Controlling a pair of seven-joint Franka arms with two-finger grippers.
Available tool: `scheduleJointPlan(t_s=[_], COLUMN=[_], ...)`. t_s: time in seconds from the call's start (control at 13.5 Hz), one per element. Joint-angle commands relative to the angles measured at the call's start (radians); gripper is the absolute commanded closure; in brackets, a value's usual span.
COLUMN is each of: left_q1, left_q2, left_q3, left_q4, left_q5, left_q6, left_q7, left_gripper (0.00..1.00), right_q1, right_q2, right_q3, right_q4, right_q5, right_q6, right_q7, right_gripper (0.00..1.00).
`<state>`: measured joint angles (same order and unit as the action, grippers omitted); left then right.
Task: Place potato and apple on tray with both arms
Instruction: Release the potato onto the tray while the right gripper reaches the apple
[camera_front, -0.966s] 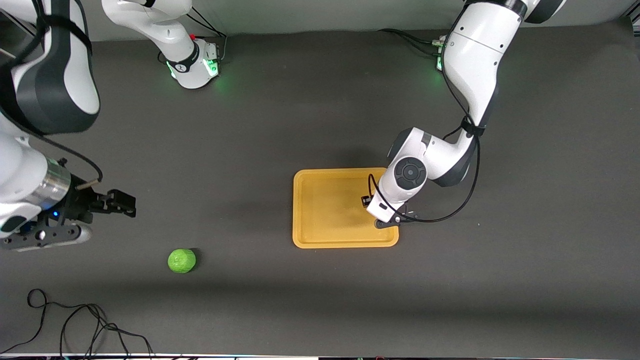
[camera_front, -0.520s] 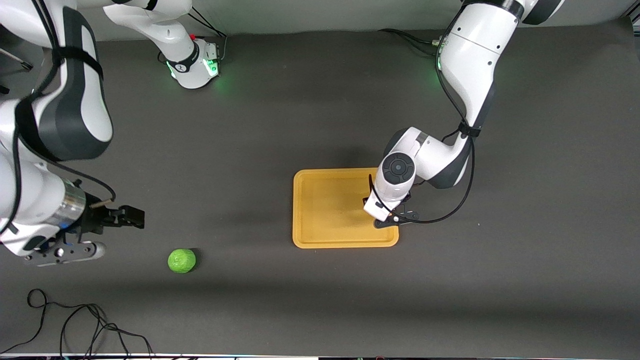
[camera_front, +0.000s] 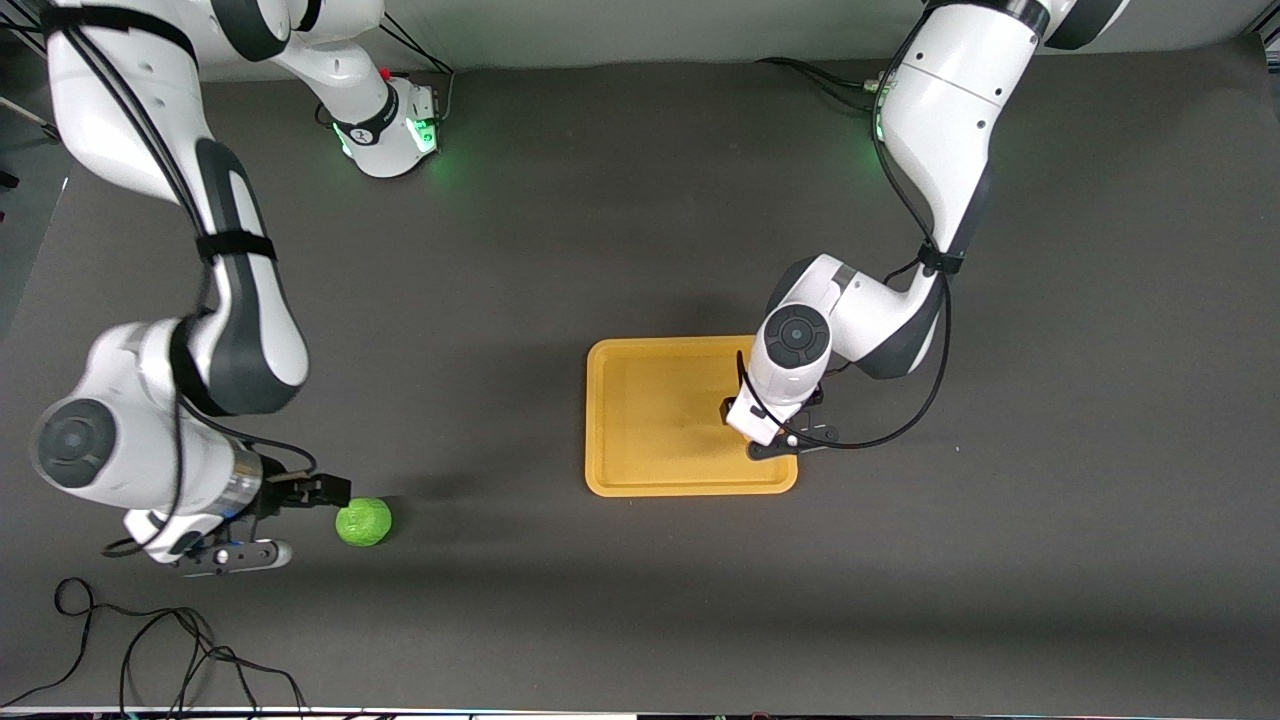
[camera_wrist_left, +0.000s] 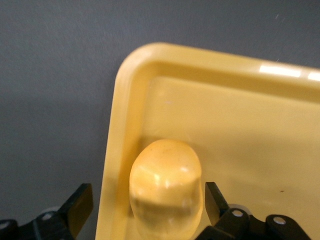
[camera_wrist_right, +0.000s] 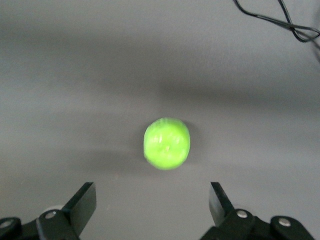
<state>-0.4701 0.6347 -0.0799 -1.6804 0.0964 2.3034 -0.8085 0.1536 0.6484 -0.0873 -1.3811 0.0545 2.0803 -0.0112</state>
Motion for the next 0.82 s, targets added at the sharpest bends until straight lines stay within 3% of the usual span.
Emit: scheduleJointPlan(t_s=[0.0,0.37,0.52,0.67,0.74], left_q1=[0.060,0.186,0.231,0.306,0.333], left_q2=[-0.125,-0.341,-0.421,-0.502,-0.547], left_q3=[0.000,0.002,0.005,0.005,0.005], left_q4=[0.010,0.011,0.002,-0.014,-0.037], left_q5=[0.005,-0.076,-0.073,-0.069,-0.069], left_q6=[-0.122,-0.323,-0.416,-0.510,-0.531], left_q7=[0.006,0.184,0.343,0.490,0.546], left_gripper=[0.00,0.00,0.00,0.00,0.00], right_q1=[-0.009,-0.019,-0.019,-0.019,-0.019], right_q2=[0.026,0.125,0.128,0.128,0.128], right_q3=[-0.003,-0.002,0.000,0.001,0.001], right_q4=[-0.093,-0.157,-0.231,-0.233,-0.233], right_q5=[0.018,0.024,0.024,0.024,0.024], right_q6=[0.171,0.343,0.466,0.472,0.472], right_q7=[-0.007,-0.004,-0.001,-0.001,-0.001], right_gripper=[0.00,0.00,0.00,0.00,0.16])
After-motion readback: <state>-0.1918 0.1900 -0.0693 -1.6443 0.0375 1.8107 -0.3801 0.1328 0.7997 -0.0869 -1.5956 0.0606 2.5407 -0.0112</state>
